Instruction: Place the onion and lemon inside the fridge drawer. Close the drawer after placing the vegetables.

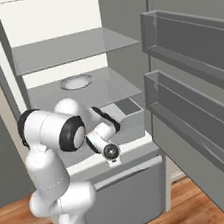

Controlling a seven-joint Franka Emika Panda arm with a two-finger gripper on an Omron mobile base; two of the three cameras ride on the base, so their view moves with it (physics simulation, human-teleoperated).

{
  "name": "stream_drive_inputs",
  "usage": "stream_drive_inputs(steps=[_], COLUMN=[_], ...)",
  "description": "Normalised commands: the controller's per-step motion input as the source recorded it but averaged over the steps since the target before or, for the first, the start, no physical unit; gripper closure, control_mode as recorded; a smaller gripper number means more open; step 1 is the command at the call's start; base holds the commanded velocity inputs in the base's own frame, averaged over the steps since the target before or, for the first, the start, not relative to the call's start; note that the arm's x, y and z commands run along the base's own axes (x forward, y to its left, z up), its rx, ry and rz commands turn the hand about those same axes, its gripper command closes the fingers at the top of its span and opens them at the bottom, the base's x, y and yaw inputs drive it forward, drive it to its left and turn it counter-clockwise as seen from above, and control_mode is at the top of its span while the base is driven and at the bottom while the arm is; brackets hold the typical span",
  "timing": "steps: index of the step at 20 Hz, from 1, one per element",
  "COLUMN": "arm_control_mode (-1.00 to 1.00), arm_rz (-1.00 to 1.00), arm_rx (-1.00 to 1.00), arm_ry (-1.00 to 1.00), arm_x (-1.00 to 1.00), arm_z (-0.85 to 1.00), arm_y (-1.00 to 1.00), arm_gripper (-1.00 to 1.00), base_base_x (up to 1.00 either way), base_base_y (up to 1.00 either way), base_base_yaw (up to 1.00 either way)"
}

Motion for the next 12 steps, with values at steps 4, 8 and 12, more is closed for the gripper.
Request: stream_drive_inputs(steps=[4,8,12], arm_control_mode=[-1.0,-1.0,-1.0], arm_rz=[-0.05,-0.05,-0.04], arm_rx=[0.0,0.0,0.0], arm_ry=[0.0,0.0,0.03], arm_x=[-0.61,-0.59,-0.46], arm_z=[0.55,0.51,0.6], arm_y=[-0.36,-0.21,-0.26], arm_gripper=[-1.0,-1.0,-1.0], base_base_x=[0.0,0.0,0.0], base_base_y=[0.0,0.0,0.0], base_base_yaw=[0.0,0.0,0.0])
